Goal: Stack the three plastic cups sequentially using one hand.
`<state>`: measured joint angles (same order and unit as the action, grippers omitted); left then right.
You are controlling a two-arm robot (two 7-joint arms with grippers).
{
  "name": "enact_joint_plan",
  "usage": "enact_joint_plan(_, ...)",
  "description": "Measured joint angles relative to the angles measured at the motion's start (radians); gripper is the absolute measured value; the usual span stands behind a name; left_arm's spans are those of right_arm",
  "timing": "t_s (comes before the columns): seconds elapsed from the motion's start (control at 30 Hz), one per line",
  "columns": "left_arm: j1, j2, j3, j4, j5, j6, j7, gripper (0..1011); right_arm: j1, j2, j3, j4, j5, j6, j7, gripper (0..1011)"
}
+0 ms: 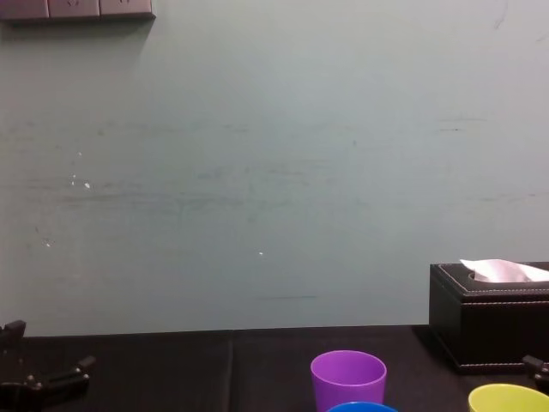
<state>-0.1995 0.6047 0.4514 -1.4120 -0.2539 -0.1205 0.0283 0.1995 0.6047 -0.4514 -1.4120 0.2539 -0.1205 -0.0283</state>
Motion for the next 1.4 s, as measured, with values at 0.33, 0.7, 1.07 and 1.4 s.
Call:
enact_joint_plan(0.33,0.000,0.000,0.000,0.000,0.000,0.000,0.000,1011,0.000,0.000,0.000,0.000,0.000,0.000,0.000,1003)
enact_joint_plan(0.7,0.000,0.000,0.000,0.000,0.000,0.000,0.000,1011,0.000,0.000,0.000,0.000,0.000,0.000,0.000,1003)
enact_joint_plan(1.07,0.000,0.000,0.000,0.000,0.000,0.000,0.000,1011,0.000,0.000,0.000,0.000,0.000,0.000,0.000,1003)
enact_joint_plan(1.4,0.000,0.000,0.000,0.000,0.000,0.000,0.000,1011,0.000,0.000,0.000,0.000,0.000,0.000,0.000,1003)
